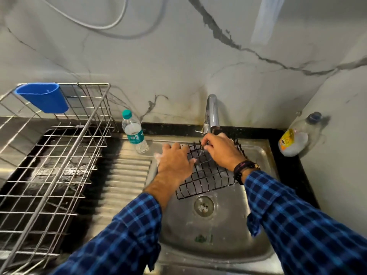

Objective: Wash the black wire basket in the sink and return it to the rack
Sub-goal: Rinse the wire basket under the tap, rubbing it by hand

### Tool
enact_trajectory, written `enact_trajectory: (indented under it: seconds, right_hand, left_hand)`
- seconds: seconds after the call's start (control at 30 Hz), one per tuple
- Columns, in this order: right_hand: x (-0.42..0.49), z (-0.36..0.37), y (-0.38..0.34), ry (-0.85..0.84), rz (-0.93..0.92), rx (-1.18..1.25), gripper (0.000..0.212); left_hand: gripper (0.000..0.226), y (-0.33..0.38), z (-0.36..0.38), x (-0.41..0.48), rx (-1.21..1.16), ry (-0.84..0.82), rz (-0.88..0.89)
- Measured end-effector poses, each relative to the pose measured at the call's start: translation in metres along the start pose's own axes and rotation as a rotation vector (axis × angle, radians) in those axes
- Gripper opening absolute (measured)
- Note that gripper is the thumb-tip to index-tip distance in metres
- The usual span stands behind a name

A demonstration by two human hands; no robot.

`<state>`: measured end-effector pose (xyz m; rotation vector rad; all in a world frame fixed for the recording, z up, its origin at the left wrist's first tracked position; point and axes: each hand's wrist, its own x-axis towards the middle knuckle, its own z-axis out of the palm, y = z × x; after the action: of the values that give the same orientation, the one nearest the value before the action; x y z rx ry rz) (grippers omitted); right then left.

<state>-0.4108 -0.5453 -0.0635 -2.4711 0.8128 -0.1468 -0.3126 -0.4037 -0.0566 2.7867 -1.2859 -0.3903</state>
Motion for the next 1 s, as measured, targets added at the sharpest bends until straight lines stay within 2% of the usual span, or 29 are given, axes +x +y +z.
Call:
enact_trajectory:
  seconds: [0.07,0.13,0.2,0.3,0.37,0.43,0.53,0.6,0.67,0.73,0.8,0.9,1.0]
  right_hand:
    - [0.003,0.001,-0.004,0.032,-0.025,0.01,0.007]
    - [0.005,0.001,-0.008,0.089,-0.042,0.033,0.007]
    - [0.004,0.002,-0.012,0.127,-0.081,0.023,0.008]
    - [0.001,0.005,-0.015,0.196,-0.176,-0.057,0.006]
    - [-0.001,0.004,-0.014,0.257,-0.234,-0.155,0.008]
    - [-0.002,0.003,-0.01,0.339,-0.231,-0.282,0.02]
    - [-0.007,0.005,0.002,0.324,-0.131,-0.336,0.043]
    - [-0.011,0.01,0.011,0.302,-0.011,-0.35,0.053]
    - [-0.015,0.016,0.012,0.297,0.224,-0.216,0.064]
    - [-0.019,0.021,0.008,0.32,0.454,0.05,0.071]
    - [-0.021,0.03,0.0,0.331,0.558,0.13,0.073]
    - [-0.027,0.052,-0.023,0.337,0.436,-0.053,0.072]
    - [-0.036,0.07,-0.03,0.294,0.127,-0.247,0.063]
  left_hand:
    - [0.038,0.003,-0.001,-0.002,0.075,0.031,-0.059]
    - [0.032,0.002,-0.005,-0.004,0.043,0.091,-0.077]
    - [0.03,0.003,-0.012,-0.008,0.039,0.055,-0.075]
    - [0.034,0.003,-0.018,-0.01,-0.05,0.022,-0.135]
    - [0.035,0.007,-0.02,-0.009,-0.076,0.082,-0.122]
    - [0.035,0.012,-0.022,-0.008,-0.103,0.146,-0.103]
    - [0.035,0.015,-0.027,-0.008,-0.164,0.239,-0.078]
    - [0.035,0.018,-0.028,-0.009,-0.119,0.299,-0.038]
    - [0.037,0.02,-0.026,-0.008,-0.042,0.334,0.024]
    - [0.041,0.022,-0.023,-0.005,0.026,0.317,0.083]
    - [0.044,0.023,-0.021,-0.002,0.08,0.296,0.116]
    - [0.043,0.024,-0.018,0.002,0.12,0.296,0.163]
    - [0.032,0.011,-0.014,0.01,-0.025,0.356,0.141]
